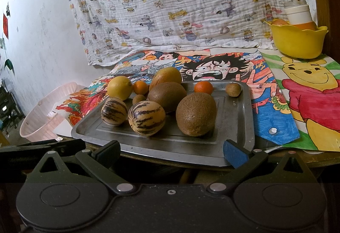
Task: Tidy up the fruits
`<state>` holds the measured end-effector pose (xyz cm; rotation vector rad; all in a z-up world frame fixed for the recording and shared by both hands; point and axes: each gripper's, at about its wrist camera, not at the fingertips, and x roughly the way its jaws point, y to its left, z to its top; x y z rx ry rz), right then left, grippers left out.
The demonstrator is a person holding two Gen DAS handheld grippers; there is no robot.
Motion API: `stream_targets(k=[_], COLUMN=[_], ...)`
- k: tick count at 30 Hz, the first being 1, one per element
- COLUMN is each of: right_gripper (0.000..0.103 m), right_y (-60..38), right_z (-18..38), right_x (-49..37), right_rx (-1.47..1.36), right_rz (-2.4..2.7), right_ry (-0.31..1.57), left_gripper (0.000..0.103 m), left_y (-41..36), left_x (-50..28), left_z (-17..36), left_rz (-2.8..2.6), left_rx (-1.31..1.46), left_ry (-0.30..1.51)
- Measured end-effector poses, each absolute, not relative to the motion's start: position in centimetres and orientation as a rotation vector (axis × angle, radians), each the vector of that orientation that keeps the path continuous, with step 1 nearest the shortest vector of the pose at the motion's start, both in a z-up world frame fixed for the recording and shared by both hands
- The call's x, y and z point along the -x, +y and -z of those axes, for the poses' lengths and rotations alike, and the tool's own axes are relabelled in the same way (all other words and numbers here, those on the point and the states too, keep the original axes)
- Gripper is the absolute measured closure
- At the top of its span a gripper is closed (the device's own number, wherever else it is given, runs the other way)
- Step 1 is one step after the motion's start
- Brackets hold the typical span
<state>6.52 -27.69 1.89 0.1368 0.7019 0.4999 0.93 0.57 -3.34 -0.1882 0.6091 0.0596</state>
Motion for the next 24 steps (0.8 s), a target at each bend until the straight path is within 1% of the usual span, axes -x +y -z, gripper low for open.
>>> stream_targets(k=[3, 24], right_gripper=[0.000, 0.000], right_y=[-27.69, -27.64], right_z=[-1.88, -1.87], right_x=[-6.52, -6.56], right_rx=[-0.136, -0.131], right_rz=[-0.500, -0.500], right_ry=[0.702, 0.702], left_gripper=[0.001, 0.001], left_y=[0.35, 0.86], left_x=[-0.98, -1.15], left_z=[3.21, 3.32], left_rz=[-0.081, -0.076], left_rx=[0.156, 0.186], left_ry=[0.615, 0.623])
